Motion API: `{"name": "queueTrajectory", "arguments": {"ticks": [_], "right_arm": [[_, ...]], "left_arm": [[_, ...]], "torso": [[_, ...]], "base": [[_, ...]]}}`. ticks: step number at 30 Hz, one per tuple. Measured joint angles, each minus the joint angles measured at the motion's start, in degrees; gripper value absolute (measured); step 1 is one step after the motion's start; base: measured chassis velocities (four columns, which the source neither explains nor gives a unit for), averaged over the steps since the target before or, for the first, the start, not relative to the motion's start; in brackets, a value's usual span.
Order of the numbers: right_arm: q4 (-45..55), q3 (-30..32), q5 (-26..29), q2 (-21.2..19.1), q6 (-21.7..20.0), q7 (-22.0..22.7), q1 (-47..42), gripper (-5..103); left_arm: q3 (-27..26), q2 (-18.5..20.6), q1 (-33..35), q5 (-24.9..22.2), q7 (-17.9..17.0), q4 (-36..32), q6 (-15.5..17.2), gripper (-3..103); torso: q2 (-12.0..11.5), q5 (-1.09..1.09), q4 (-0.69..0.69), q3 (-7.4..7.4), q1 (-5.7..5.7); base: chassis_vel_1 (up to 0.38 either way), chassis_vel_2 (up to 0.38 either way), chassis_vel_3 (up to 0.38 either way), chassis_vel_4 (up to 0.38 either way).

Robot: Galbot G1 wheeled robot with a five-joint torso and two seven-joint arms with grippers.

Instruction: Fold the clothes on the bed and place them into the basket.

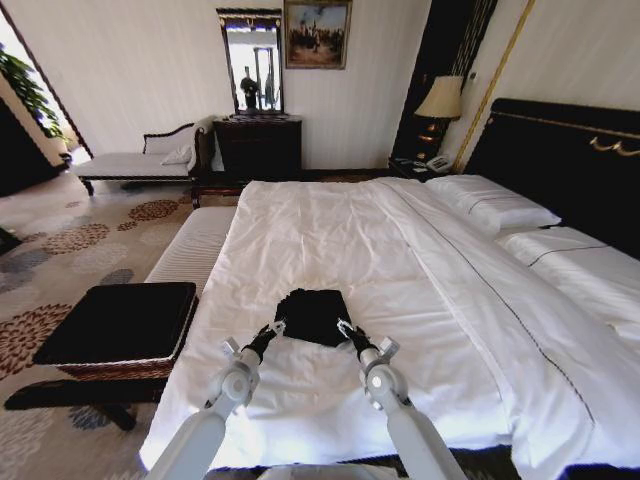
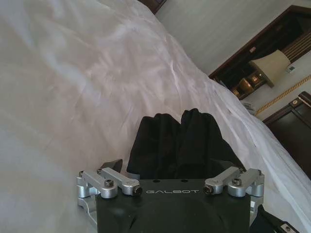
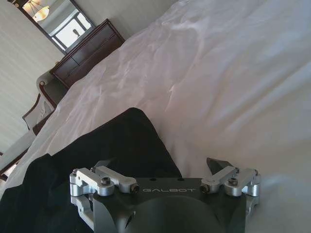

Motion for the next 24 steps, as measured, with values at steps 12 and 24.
{"name": "queueTrajectory", "arguments": {"ticks": [12,24], "right_arm": [[-0.79,-0.83,2.43,1.35,-0.25,0.28,0.61,100],[-0.93,-1.93,1.98,2.03,-0.26,0.08,0.75,73]], "left_arm": [[3.08,-3.6,-4.91,-1.75,-0.66,4.5,0.33,100],[3.04,-4.44,-5.11,-0.31,-0.96,5.01,0.07,72]], "torso": [[0.0,0.0,0.0,0.0,0.0],[0.0,0.0,0.0,-0.01,0.0]], "base": [[0.0,0.0,0.0,0.0],[0.0,0.0,0.0,0.0]]}}
